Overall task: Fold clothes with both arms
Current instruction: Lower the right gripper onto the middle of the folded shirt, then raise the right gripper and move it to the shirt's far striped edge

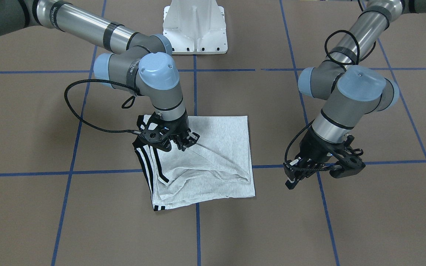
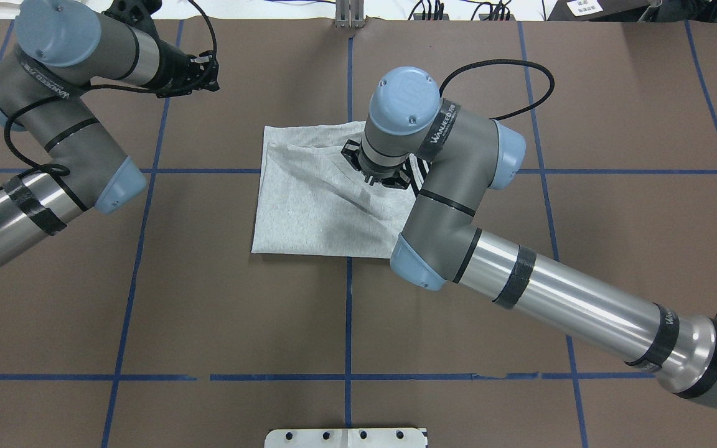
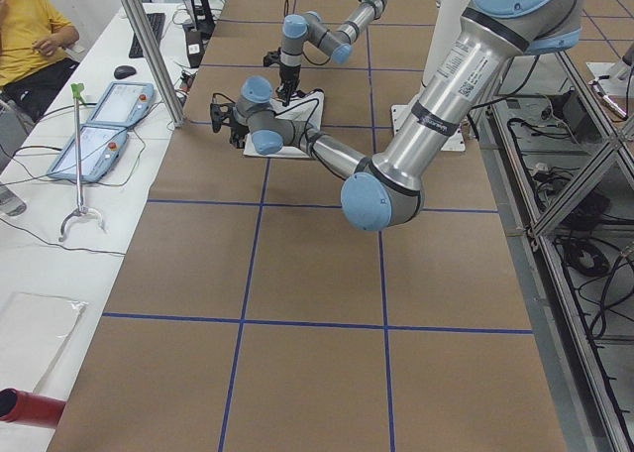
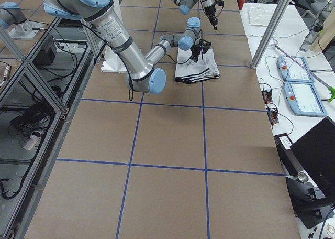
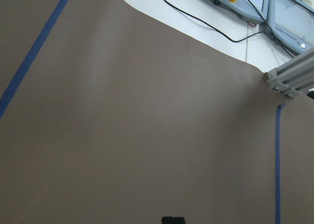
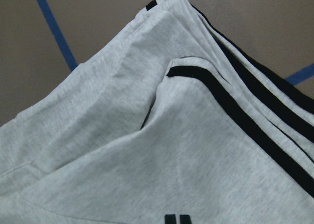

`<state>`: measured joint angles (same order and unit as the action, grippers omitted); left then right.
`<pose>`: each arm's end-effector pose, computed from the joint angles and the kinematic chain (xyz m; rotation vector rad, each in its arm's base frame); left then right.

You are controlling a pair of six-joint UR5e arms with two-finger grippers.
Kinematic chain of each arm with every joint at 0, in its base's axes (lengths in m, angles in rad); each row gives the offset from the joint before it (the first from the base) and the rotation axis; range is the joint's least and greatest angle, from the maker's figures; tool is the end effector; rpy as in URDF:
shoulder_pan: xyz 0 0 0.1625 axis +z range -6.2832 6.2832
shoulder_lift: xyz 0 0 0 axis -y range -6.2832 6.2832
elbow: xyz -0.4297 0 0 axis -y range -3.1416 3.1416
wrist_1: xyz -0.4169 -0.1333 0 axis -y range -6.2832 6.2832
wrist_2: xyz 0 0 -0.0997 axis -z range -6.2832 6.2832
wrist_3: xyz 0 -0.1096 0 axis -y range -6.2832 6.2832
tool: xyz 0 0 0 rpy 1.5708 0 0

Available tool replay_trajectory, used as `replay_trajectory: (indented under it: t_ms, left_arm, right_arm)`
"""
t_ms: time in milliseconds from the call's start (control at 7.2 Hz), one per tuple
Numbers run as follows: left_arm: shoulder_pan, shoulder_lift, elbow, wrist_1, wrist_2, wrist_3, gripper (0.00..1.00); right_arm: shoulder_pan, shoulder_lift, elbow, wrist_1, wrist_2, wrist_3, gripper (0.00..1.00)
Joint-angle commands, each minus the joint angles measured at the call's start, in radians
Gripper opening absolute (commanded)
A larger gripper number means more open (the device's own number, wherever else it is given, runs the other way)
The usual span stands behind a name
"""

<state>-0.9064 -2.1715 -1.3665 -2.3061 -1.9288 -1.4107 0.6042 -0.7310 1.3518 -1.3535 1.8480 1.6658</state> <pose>0.3956 -0.6590 0.3094 0.2967 1.1350 -0.4575 -0.6030 -0.5418 0.2033 -0.0432 -0.8824 0.5378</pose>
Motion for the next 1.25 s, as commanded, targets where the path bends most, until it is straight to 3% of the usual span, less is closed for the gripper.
replay_trajectory:
  t_ms: [0, 556, 972, 1111]
  left_arm:
    - [-0.003, 0.004, -0.005, 0.001, -0.004, 0.001, 0.00]
    - [-0.003, 0.018, -0.032, 0.004, -0.003, -0.007, 0.00]
    - [-0.003, 0.033, -0.042, 0.002, -0.002, -0.008, 0.00]
    - [-0.003, 0.033, -0.042, 0.002, -0.002, -0.008, 0.00]
  right_arm:
    - [-0.014, 0.097, -0.185, 0.072, -0.042, -0.020, 0.00]
    - [0.071, 0.281, -0.573, 0.334, -0.061, -0.061, 0.00]
    - [0.137, 0.306, -0.577, 0.344, -0.032, -0.119, 0.00]
    - [0.149, 0.276, -0.494, 0.303, 0.037, -0.121, 0.00]
